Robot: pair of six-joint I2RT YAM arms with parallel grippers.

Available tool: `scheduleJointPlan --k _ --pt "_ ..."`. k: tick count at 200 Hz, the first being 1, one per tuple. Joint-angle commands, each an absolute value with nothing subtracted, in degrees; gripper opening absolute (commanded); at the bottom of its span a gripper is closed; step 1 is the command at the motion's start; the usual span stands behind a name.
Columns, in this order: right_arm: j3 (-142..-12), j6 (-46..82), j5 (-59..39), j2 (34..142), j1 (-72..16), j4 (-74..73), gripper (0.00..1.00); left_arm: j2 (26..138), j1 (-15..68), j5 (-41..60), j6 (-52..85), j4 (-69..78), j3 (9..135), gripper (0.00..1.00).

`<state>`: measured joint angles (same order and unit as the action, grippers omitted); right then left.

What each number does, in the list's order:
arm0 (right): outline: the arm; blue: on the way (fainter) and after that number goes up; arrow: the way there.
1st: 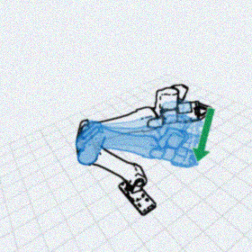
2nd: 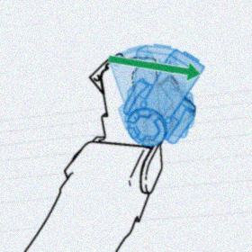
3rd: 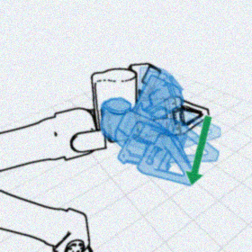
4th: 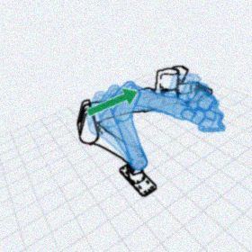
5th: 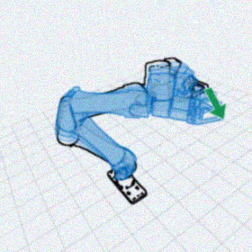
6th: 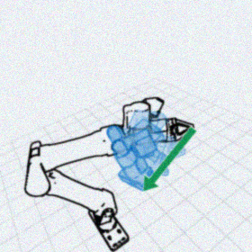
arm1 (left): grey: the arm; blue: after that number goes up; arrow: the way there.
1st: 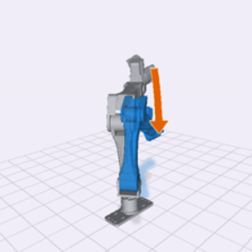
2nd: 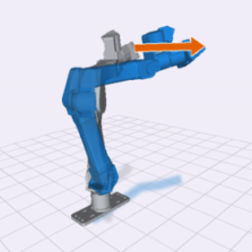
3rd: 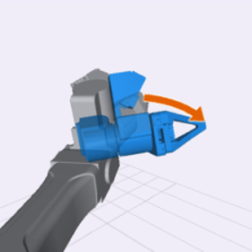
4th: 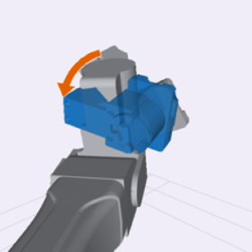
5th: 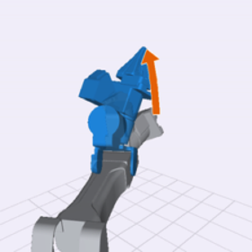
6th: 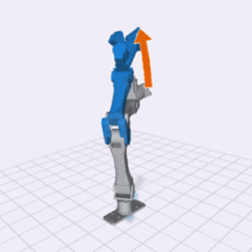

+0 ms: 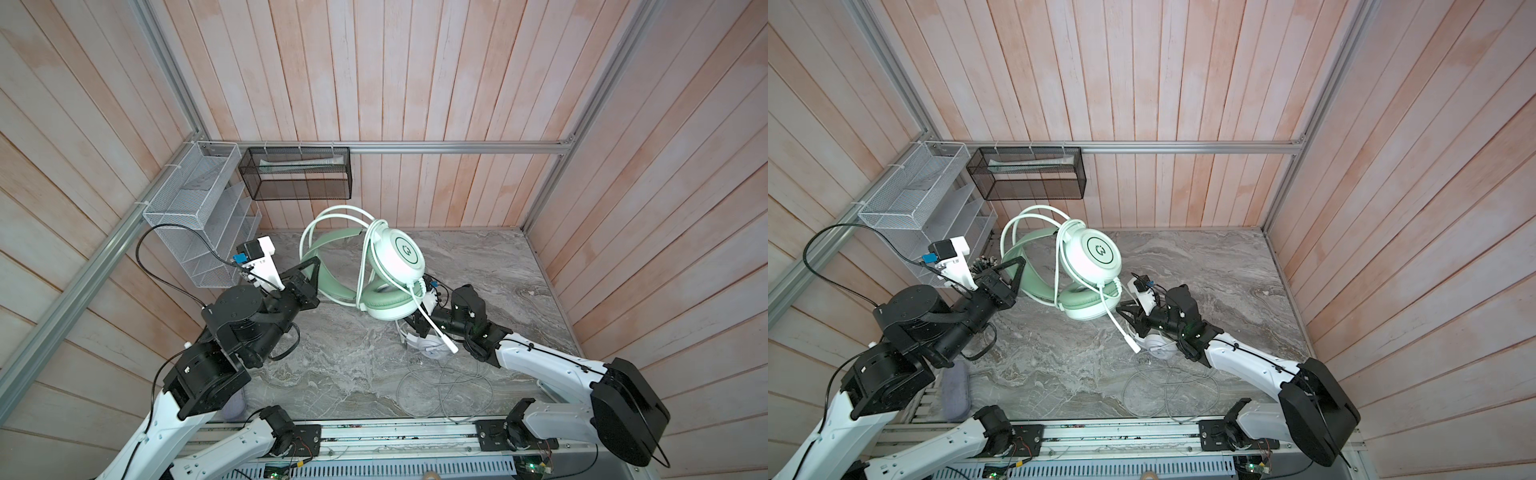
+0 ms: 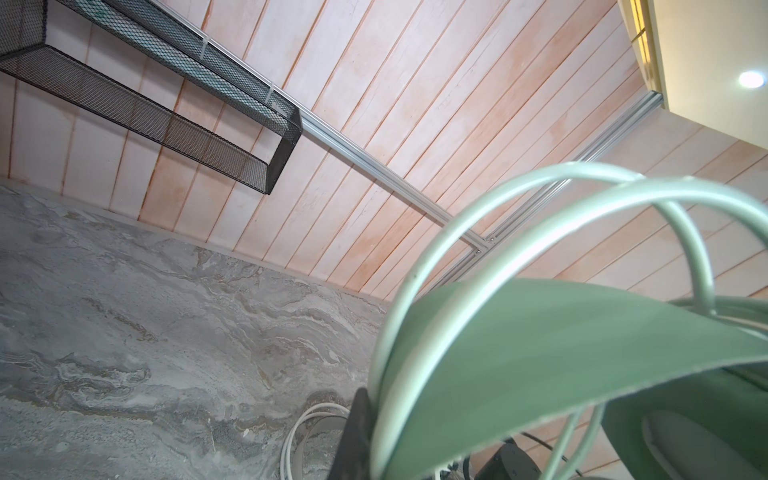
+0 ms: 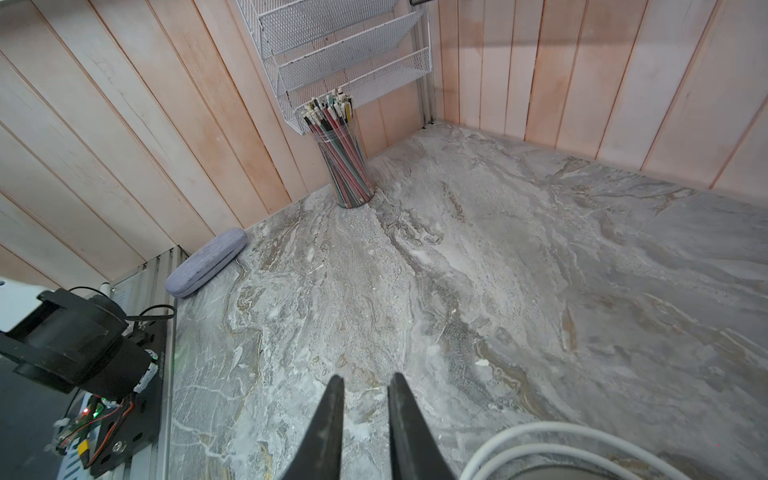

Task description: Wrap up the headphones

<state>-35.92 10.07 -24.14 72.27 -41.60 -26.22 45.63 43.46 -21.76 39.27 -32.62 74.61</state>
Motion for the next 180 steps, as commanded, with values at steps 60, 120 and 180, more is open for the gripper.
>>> scheduleJointPlan --k 60,120,180 --pt "-52.1 9.3 -19.6 64.5 -46.0 -17.1 0.06 48.3 38.3 -26.6 38.3 -29.8 81.5 0.00" --pt "-46.9 16.2 -23.2 76.2 -53.4 -29.4 0.06 54.3 33.1 -24.6 38.9 -31.3 90.0 0.00" --pt "-39.9 18.9 -18.5 82.5 -59.4 -38.4 0.06 58.2 23.6 -16.0 44.9 -32.3 92.9 0.00"
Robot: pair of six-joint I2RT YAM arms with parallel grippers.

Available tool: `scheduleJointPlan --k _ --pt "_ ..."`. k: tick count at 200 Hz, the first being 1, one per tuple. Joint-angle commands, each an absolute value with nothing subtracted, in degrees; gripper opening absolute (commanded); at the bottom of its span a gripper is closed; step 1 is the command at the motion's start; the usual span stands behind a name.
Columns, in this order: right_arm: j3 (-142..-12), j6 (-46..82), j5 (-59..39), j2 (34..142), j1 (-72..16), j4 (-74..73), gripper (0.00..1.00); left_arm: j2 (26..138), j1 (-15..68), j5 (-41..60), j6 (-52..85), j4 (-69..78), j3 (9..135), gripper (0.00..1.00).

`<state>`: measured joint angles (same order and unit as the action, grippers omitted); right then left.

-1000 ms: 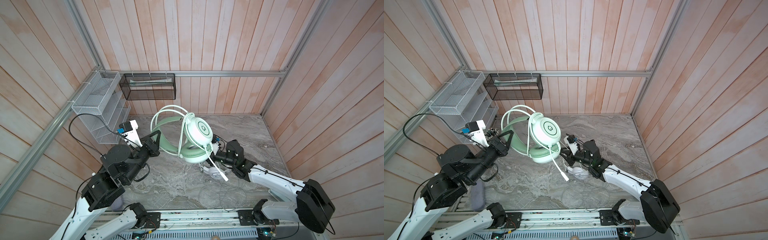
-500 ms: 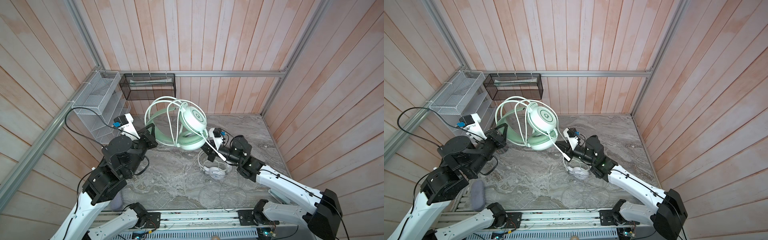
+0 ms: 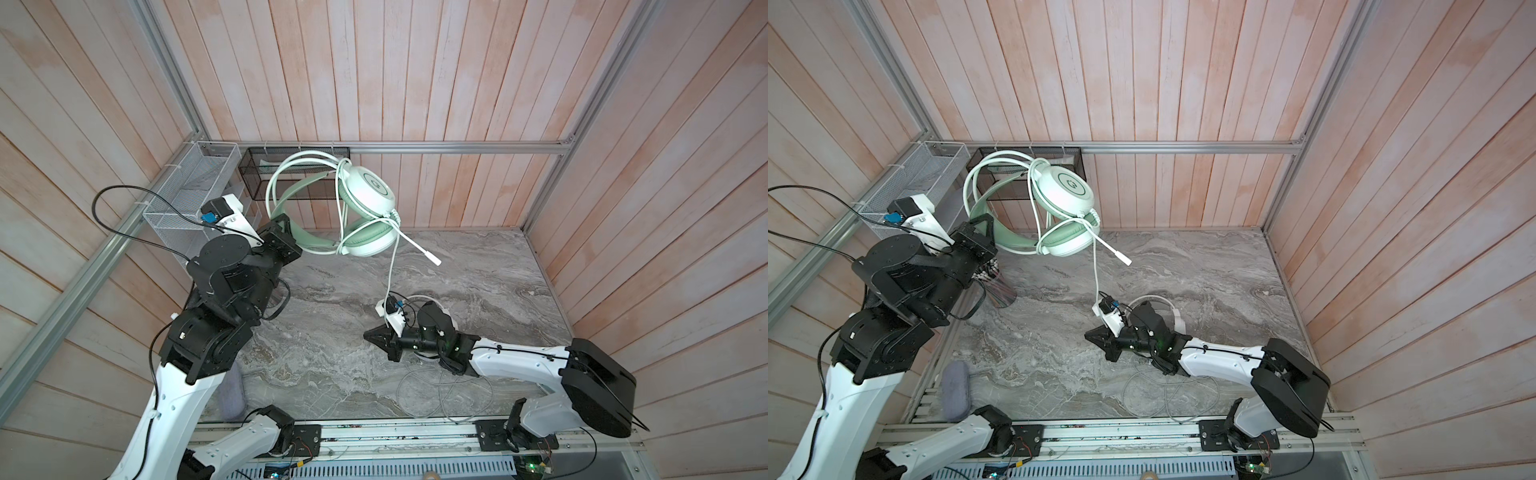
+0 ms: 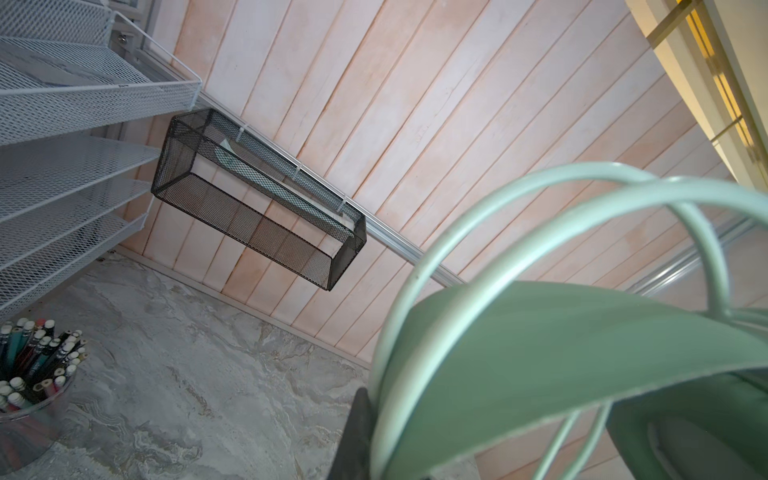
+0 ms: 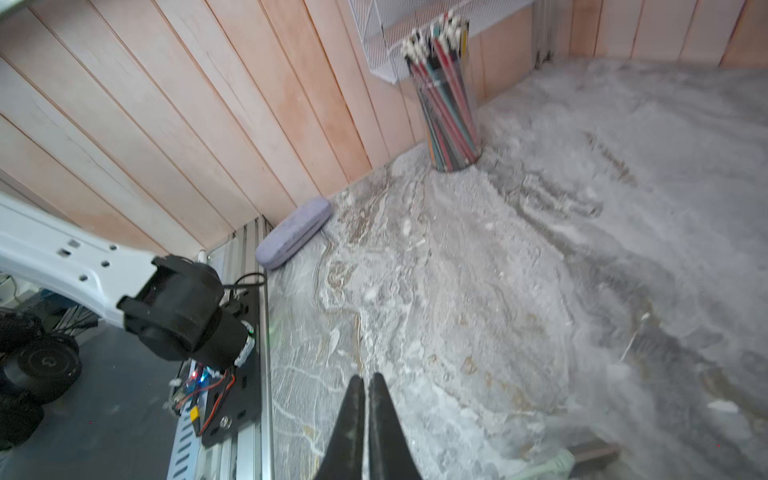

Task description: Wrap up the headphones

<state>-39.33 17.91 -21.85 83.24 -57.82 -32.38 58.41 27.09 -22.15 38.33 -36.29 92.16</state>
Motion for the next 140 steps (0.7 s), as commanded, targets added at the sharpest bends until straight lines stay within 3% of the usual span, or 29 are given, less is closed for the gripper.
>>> scheduleJointPlan --k 1,29,81,140 --pt "-40.0 18.8 -18.2 82.4 -59.4 -38.4 0.06 58.2 23.5 -15.8 45.1 -32.4 92.8 0.00" --pt "-40.7 16.7 -12.0 79.5 -59.9 -34.5 0.03 57.9 19.5 -9.2 48.8 -32.3 89.1 0.00" --pt "-44.6 6.6 11.0 66.8 -59.8 -17.6 0.00 53.7 19.0 -4.9 42.4 -28.6 78.1 0.00" --pt "-54.4 -6.3 16.8 58.5 -58.3 0.0 0.00 50.2 19.0 5.6 34.8 -24.2 64.0 0.00"
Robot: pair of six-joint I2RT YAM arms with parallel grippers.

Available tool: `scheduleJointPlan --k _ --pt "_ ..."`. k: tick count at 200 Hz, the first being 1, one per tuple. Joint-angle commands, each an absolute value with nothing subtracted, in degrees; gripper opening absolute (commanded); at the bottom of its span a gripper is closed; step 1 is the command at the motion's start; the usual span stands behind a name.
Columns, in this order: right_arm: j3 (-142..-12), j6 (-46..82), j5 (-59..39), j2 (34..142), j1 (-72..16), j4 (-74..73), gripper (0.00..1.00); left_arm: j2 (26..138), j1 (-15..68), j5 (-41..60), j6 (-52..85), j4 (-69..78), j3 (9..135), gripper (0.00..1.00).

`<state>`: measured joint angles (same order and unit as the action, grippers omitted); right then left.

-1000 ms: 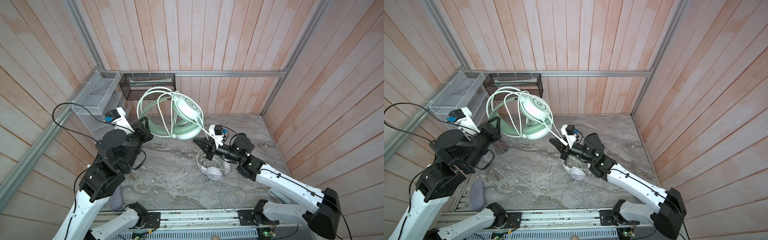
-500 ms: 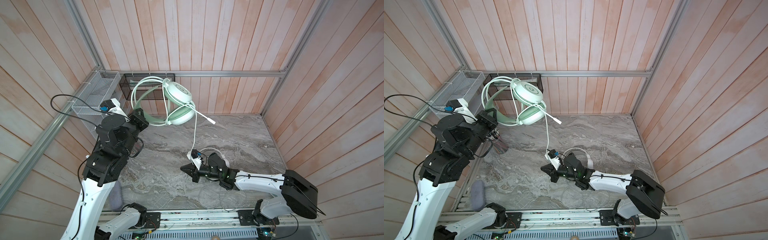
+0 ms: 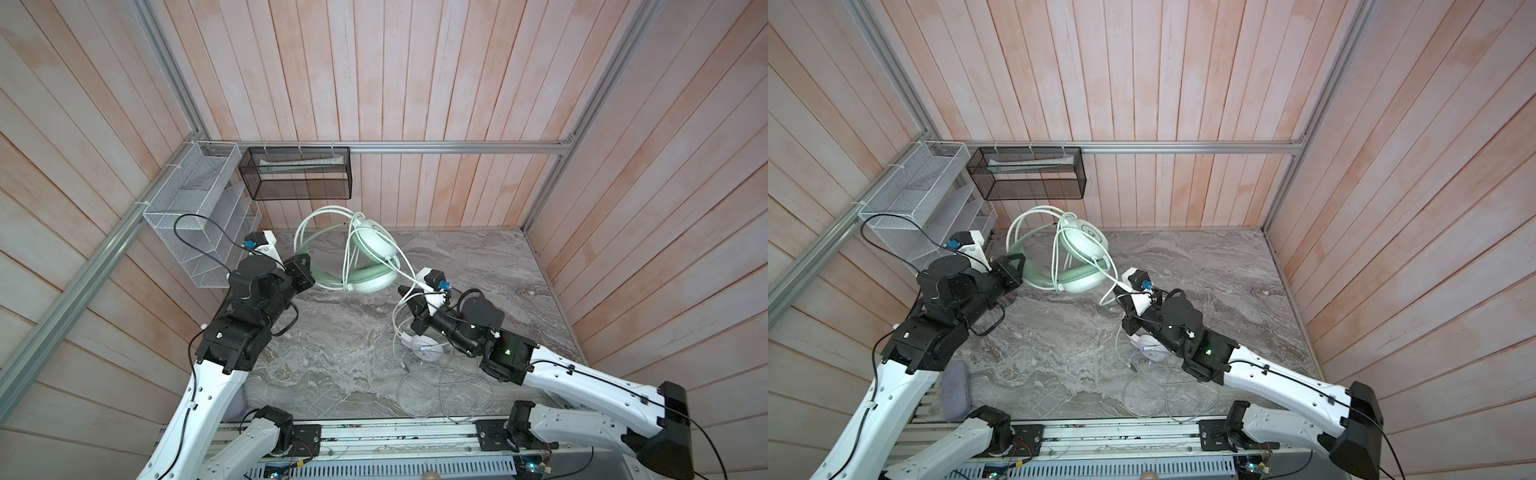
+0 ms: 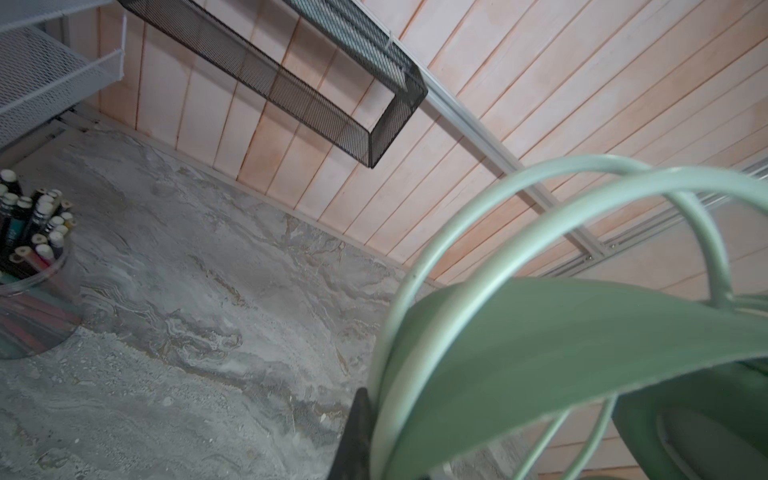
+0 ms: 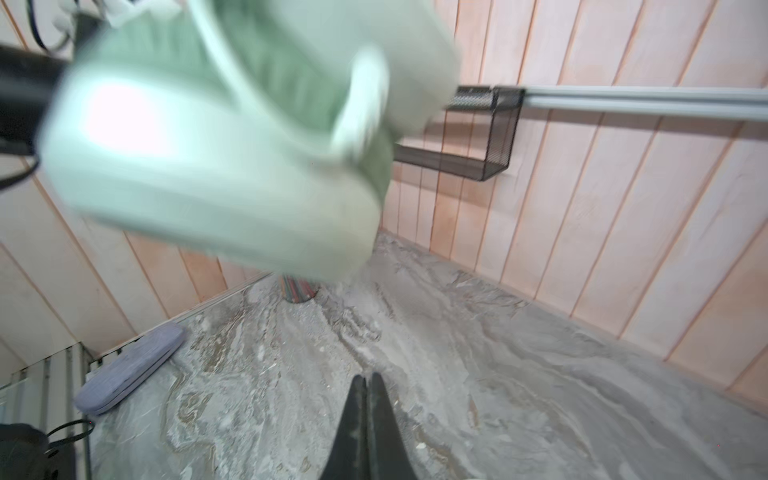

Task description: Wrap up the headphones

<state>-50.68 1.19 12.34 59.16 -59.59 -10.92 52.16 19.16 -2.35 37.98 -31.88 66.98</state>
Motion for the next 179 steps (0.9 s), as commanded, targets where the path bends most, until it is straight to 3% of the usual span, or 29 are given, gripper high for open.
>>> scheduleJointPlan --k 1,40,108,179 --pt "-54.6 -6.5 16.8 58.5 -58.1 0.4 0.00 50.2 19.0 5.8 34.7 -24.2 63.8 0.00" --pt "-62.4 -11.6 14.4 59.4 -54.3 8.8 0.00 48.3 19.2 11.8 30.9 -23.9 59.1 0.00" --pt "-72.1 -15.2 10.5 66.1 -49.7 10.8 0.00 46.4 22.5 18.3 24.6 -26.0 53.3 0.00" --pt "-65.6 -8.6 0.9 73.0 -36.5 3.8 0.00 43.2 22.5 20.3 25.9 -29.4 58.5 0.00"
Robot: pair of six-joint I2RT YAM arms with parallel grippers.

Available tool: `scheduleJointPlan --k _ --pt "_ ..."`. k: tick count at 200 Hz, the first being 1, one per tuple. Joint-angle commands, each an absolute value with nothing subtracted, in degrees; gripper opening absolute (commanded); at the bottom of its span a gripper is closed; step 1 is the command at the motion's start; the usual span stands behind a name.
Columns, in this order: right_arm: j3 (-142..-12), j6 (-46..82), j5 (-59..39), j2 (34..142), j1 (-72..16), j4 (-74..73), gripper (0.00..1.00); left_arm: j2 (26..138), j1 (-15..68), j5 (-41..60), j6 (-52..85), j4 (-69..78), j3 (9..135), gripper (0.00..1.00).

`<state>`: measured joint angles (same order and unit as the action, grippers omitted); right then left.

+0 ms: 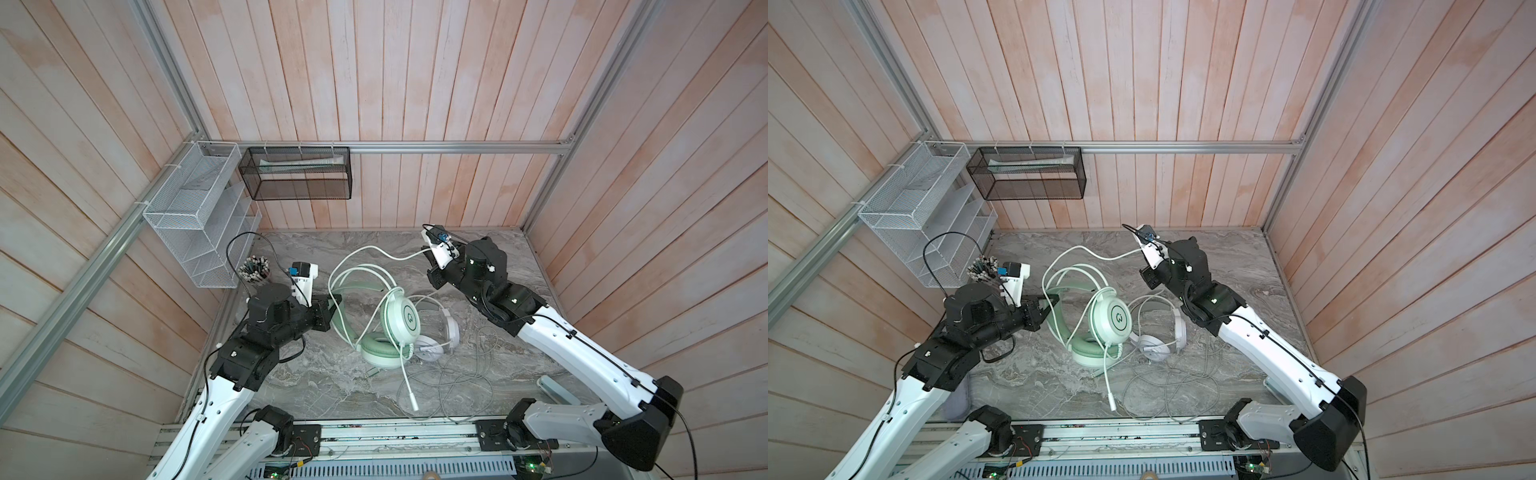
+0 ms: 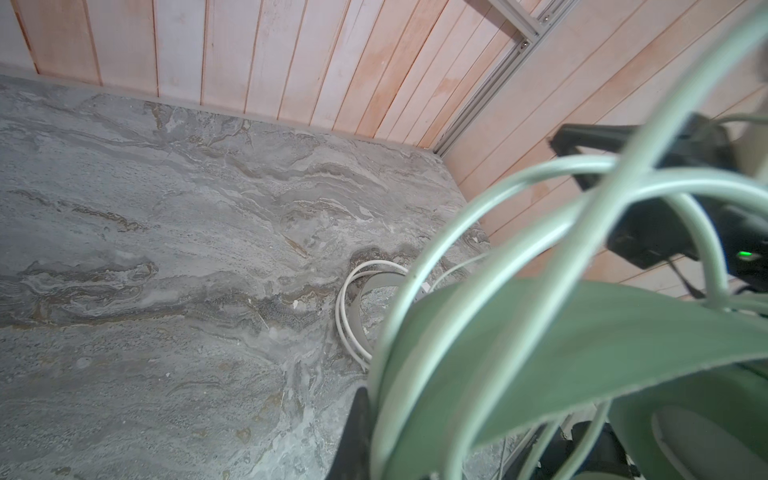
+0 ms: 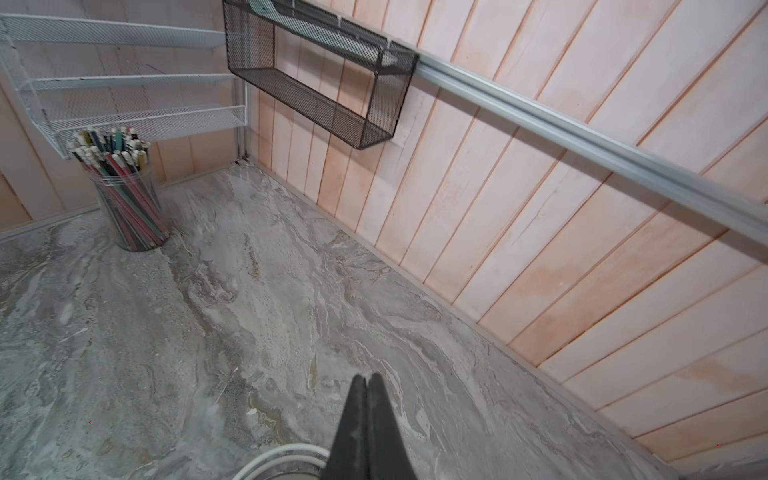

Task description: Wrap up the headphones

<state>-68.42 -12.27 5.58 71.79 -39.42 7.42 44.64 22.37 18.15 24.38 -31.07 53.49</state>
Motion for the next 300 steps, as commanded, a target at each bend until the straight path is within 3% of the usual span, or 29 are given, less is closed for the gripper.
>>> scheduleJointPlan --k 1,92,195,227,258,300 --pt "-65.4 -8.2 0.6 73.1 -36.3 3.5 0.00 43.2 22.5 20.2 25.9 -29.6 58.6 0.00" --pt "-57.9 8.4 -1.0 81.0 -29.0 -10.3 0.00 42.9 22.5 17.0 25.7 -32.4 63.3 0.00" --pt "-64.3 7.9 -16.6 64.8 -28.9 -17.3 0.00 45.0 23.6 8.2 21.0 -35.5 57.4 0.00" --pt "-61.7 4.7 -13.4 60.5 -28.7 -15.6 0.00 45.3 23.7 7.5 21.3 -35.4 58.3 0.00" --pt "-61.6 1.6 -10.7 65.1 -28.6 -10.3 0.00 45.4 23.7 12.8 22.9 -34.9 59.9 0.00" --pt "-55.7 6.0 -10.7 66.3 -22.7 -16.8 0.00 43.3 23.7 11.1 22.2 -37.1 63.9 0.00"
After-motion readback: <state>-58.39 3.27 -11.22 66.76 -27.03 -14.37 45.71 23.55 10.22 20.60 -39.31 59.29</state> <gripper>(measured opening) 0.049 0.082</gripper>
